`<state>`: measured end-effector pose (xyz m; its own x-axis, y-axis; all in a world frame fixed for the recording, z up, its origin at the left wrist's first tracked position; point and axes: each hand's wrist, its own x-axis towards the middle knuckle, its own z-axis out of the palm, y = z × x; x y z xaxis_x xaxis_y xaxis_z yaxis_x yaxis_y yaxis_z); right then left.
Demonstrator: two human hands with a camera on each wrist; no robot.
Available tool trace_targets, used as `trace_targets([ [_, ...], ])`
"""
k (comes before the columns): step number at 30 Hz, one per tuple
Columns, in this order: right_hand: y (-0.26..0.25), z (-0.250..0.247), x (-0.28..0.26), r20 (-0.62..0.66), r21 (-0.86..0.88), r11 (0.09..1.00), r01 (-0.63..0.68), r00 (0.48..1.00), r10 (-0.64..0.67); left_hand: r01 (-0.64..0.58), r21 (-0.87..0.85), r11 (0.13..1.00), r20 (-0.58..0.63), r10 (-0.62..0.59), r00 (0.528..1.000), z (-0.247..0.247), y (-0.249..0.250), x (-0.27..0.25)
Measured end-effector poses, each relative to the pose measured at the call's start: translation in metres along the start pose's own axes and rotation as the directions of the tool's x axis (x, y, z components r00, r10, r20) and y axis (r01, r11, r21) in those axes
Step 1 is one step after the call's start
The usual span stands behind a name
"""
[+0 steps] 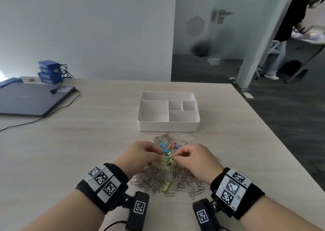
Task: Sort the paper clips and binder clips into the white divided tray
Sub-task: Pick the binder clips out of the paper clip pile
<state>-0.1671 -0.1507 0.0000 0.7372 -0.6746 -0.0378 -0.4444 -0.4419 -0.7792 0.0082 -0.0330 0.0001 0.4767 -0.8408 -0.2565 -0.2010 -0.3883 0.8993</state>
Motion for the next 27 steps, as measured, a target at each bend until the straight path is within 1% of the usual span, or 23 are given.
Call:
trace_targets([
  [2,0.001,-0.002,-0.002,-0.007,0.119,0.992,-0.037,0.999,0.039,-0.001,-0.123,0.992,0.023,0.004,1.000,-0.002,0.000,0.000],
  [4,0.000,-0.003,-0.004,0.011,0.267,0.959,-0.097,0.995,0.097,-0.003,-0.230,0.973,0.041,0.012,0.999,-0.003,0.000,0.000],
  [6,-0.003,-0.004,-0.004,0.052,0.471,0.866,-0.169,0.985,0.164,0.003,-0.297,0.955,0.045,0.010,0.999,-0.002,0.001,0.000],
  [8,-0.007,-0.005,-0.002,0.104,0.631,0.738,-0.239,0.969,0.225,0.001,-0.329,0.944,0.049,0.017,0.999,0.000,0.003,0.001],
  [10,-0.010,-0.006,-0.001,0.140,0.722,0.635,-0.274,0.957,0.253,-0.007,-0.339,0.941,0.051,0.026,0.998,0.003,0.004,0.002],
  [12,-0.010,-0.006,-0.001,0.170,0.772,0.564,-0.293,0.950,0.262,-0.011,-0.352,0.936,0.052,0.031,0.998,0.007,0.006,0.002],
  [15,-0.008,-0.005,0.001,0.224,0.791,0.517,-0.326,0.942,0.250,-0.021,-0.355,0.935,0.061,0.046,0.997,0.014,0.010,0.004],
  [18,-0.001,-0.005,0.003,0.226,0.774,0.547,-0.319,0.946,0.232,-0.044,-0.344,0.938,0.076,0.075,0.994,0.021,0.016,0.006],
  [21,0.007,-0.008,0.005,0.200,0.733,0.613,-0.296,0.954,0.222,-0.071,-0.301,0.951,0.110,0.108,0.988,0.027,0.020,0.009],
  [23,0.013,-0.019,0.007,0.157,0.695,0.668,-0.267,0.963,0.221,-0.102,-0.229,0.968,0.100,0.128,0.987,0.028,0.023,0.010],
  [25,0.024,-0.039,0.013,0.049,0.616,0.754,-0.228,0.966,0.252,-0.167,-0.089,0.982,0.060,0.173,0.983,0.027,0.025,0.010],
  [27,0.042,-0.062,0.023,-0.124,0.490,0.846,-0.210,0.944,0.306,-0.227,0.092,0.970,0.051,0.223,0.974,0.022,0.024,0.008],
])
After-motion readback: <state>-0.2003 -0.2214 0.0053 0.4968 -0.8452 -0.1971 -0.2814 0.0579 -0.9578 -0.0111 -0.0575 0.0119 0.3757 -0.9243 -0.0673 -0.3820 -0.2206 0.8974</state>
